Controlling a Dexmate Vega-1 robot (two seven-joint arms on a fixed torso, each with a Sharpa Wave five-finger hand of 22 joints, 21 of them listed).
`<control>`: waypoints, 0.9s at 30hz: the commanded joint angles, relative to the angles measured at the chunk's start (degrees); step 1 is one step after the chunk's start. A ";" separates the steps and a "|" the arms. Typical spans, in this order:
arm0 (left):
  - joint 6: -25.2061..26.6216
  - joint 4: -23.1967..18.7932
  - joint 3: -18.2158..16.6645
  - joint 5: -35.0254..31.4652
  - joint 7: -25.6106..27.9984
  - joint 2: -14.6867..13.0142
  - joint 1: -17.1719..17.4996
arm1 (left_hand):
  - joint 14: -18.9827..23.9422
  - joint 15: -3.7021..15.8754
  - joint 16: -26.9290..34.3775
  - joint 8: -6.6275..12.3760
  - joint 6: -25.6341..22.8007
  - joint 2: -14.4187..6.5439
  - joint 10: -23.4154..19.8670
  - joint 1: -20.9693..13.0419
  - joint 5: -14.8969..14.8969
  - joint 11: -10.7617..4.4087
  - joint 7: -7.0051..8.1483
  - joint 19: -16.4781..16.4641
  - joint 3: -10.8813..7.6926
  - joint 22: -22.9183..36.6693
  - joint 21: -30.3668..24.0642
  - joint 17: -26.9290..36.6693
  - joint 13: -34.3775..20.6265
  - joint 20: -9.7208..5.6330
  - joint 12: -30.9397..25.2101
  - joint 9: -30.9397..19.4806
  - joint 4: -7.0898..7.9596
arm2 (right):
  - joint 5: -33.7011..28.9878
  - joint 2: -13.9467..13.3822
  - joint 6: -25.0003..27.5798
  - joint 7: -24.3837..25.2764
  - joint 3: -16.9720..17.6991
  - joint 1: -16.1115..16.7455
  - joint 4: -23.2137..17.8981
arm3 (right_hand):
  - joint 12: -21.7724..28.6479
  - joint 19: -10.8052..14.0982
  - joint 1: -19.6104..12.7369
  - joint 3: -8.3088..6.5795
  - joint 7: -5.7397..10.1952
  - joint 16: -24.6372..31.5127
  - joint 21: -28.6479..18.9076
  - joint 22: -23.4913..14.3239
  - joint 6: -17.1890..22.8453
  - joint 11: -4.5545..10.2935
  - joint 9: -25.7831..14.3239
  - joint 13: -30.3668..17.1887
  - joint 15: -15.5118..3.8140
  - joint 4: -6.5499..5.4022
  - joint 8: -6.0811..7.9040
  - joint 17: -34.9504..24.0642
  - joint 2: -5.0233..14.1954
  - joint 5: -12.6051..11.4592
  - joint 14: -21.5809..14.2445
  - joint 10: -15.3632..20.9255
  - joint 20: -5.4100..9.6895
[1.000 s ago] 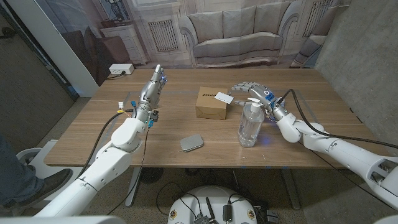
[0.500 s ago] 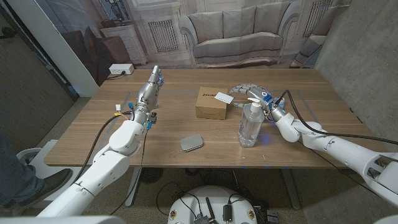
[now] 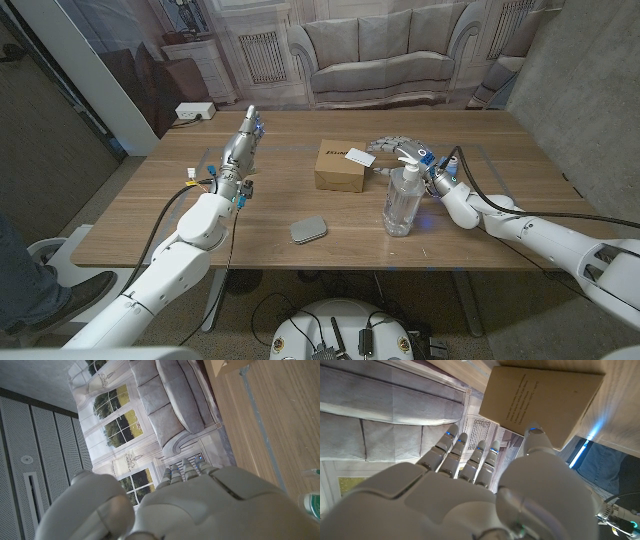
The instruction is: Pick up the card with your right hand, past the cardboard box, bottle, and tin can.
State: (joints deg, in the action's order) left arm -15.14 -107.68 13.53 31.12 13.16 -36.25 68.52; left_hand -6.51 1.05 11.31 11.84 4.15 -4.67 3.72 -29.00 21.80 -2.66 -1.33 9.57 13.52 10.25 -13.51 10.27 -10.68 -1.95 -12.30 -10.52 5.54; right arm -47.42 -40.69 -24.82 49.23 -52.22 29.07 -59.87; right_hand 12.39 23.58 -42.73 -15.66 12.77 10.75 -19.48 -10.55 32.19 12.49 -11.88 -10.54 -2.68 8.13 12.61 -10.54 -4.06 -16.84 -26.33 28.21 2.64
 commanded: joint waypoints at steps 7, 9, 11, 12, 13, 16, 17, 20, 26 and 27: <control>1.17 0.11 0.93 -0.57 0.87 0.79 -1.24 | 0.43 -0.04 -0.22 -0.14 -0.52 -0.30 -0.17 -0.25 0.32 -0.02 0.07 0.77 0.34 0.28 0.06 0.19 -0.15 -3.36 0.06 -0.19 0.03 | -1.37 1.02 -0.68 3.74 -2.84 -2.07 2.86 | 0.02 0.07 -0.75 0.06 -0.01 0.27 0.26 -0.08 1.23 -0.19 -0.13 -0.22 -8.37 -0.19 0.62 -0.28 0.54 -0.54 0.00 0.16 5.61; 1.45 0.00 1.12 -0.74 0.92 0.78 -1.45 | 0.45 -0.07 -0.23 -0.13 -0.57 -0.33 -0.21 -0.27 0.32 -0.07 0.08 0.74 0.37 0.28 0.09 0.19 -0.15 -3.35 0.06 -0.19 0.03 | -1.31 1.27 -0.71 4.06 -3.06 -2.40 3.51 | 0.02 0.16 -0.79 0.03 -0.01 0.31 0.27 -0.09 1.39 -0.18 -0.14 -0.22 -8.44 -0.28 0.66 -0.32 0.77 -0.56 -0.04 0.19 5.61; 1.77 -0.10 1.40 -0.95 0.95 0.78 -1.76 | 0.51 -0.05 -0.22 -0.11 -0.67 -0.36 -0.31 -0.28 0.33 -0.01 0.08 0.68 0.40 0.28 0.10 0.19 -0.16 -3.39 0.04 -0.19 0.04 | -1.11 1.56 -0.81 4.46 -3.23 -2.68 4.20 | 0.03 0.22 -0.81 0.06 -0.01 0.36 0.28 -0.09 1.50 -0.18 -0.14 -0.23 -8.44 -0.30 0.68 -0.32 0.80 -0.56 -0.15 0.21 5.65; 1.78 -0.10 1.41 -0.95 0.95 0.78 -1.76 | 0.52 -0.06 -0.22 -0.11 -0.68 -0.37 -0.29 -0.29 0.33 0.02 0.03 0.69 0.41 0.28 0.11 0.19 -0.16 -3.34 0.05 -0.19 0.04 | -1.07 1.55 -0.81 4.51 -3.33 -2.73 4.22 | 0.03 0.22 -0.82 0.07 -0.01 0.35 0.28 -0.09 1.53 -0.18 -0.14 -0.23 -8.44 -0.30 0.69 -0.31 0.79 -0.56 -0.15 0.21 5.64; 1.86 -0.15 1.47 -0.94 0.97 0.80 -1.83 | 0.51 -0.06 -0.23 -0.11 -0.70 -0.38 -0.31 -0.29 0.33 -0.02 0.03 0.67 0.41 0.28 0.11 0.19 -0.16 -3.31 0.05 -0.19 0.04 | -0.92 1.63 -0.91 4.64 -3.39 -2.83 4.45 | 0.03 0.27 -0.90 0.08 -0.01 0.37 0.30 -0.09 1.64 -0.18 -0.14 -0.23 -8.48 -0.28 0.72 -0.30 0.80 -0.56 -0.22 0.23 5.63; 2.16 -0.37 1.64 -1.17 1.15 0.78 -1.97 | 0.53 -0.04 -0.24 -0.11 -0.75 -0.41 -0.28 -0.31 0.33 -0.05 0.01 0.60 0.45 0.29 0.12 0.19 -0.16 -3.29 0.08 -0.19 0.04 | -1.22 1.89 -0.63 5.61 -3.80 -3.15 5.20 | 0.05 0.30 -0.98 0.11 -0.01 0.44 0.34 -0.10 1.87 -0.18 -0.15 -0.24 -8.44 -0.30 0.77 -0.30 0.85 -0.57 -0.42 0.30 5.59; 2.15 -0.38 1.66 -1.18 1.17 0.81 -1.99 | 0.56 -0.01 -0.23 -0.12 -0.75 -0.42 -0.37 -0.32 0.34 -0.23 0.04 0.61 0.46 0.29 0.15 0.19 -0.16 -3.26 0.06 -0.19 0.04 | -1.49 1.98 -0.41 6.03 -4.01 -3.28 5.49 | 0.07 0.28 -1.00 0.15 -0.03 0.43 0.40 -0.11 2.14 -0.18 -0.16 -0.24 -8.46 -0.34 0.85 -0.30 0.89 -0.57 -0.42 0.36 5.66; 2.23 -0.48 1.67 -1.26 1.26 0.77 -2.02 | 0.53 -0.05 -0.26 -0.14 -0.75 -0.45 -0.33 -0.33 0.34 -0.13 0.03 0.60 0.50 0.29 0.18 0.19 -0.16 -3.18 0.10 -0.19 0.05 | -1.85 2.11 0.00 6.91 -4.51 -3.53 6.03 | 0.14 0.36 -1.28 0.15 -0.02 0.48 0.49 -0.13 2.83 -0.19 -0.19 -0.26 -8.59 -0.36 1.04 -0.28 1.12 -0.59 -0.64 0.59 5.71; 2.31 -0.49 1.73 -1.25 1.11 0.69 -2.15 | 0.54 -0.03 -0.28 -0.15 -0.79 -0.49 -0.30 -0.35 0.34 -0.14 0.06 0.63 0.56 0.29 0.25 0.19 -0.16 -3.11 0.14 -0.19 0.06 | -2.18 2.42 0.83 8.03 -5.35 -3.97 6.69 | 0.33 0.45 -1.77 0.14 -0.01 0.50 0.64 -0.17 3.81 -0.21 -0.23 -0.30 -8.71 -0.35 1.30 -0.25 1.45 -0.62 -0.84 1.16 5.88; 2.32 -0.47 1.74 -1.25 1.11 0.70 -2.18 | 0.55 -0.03 -0.28 -0.16 -0.79 -0.49 -0.28 -0.35 0.34 -0.03 0.07 0.63 0.57 0.30 0.27 0.19 -0.16 -3.09 0.16 -0.19 0.06 | -2.23 2.51 0.95 8.11 -5.51 -4.08 6.83 | 0.38 0.43 -1.84 0.18 -0.01 0.48 0.70 -0.18 4.11 -0.21 -0.24 -0.31 -8.69 -0.38 1.38 -0.24 1.49 -0.60 -0.84 1.34 5.95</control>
State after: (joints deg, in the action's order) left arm -13.37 -107.95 15.01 30.18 14.16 -35.54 66.71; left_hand -5.91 1.06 11.31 11.84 3.62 -4.90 3.62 -29.22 21.80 -2.76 -1.24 9.57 13.52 10.25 -13.51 10.27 -10.68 -1.95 -12.30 -10.52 5.54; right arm -49.00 -39.09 -25.11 55.24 -55.73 26.29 -55.35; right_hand 12.40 23.58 -44.01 -15.42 12.76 11.01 -19.03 -10.54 35.39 12.27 -11.87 -10.54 -2.68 7.90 13.47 -10.53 -2.78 -17.29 -26.78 28.87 2.64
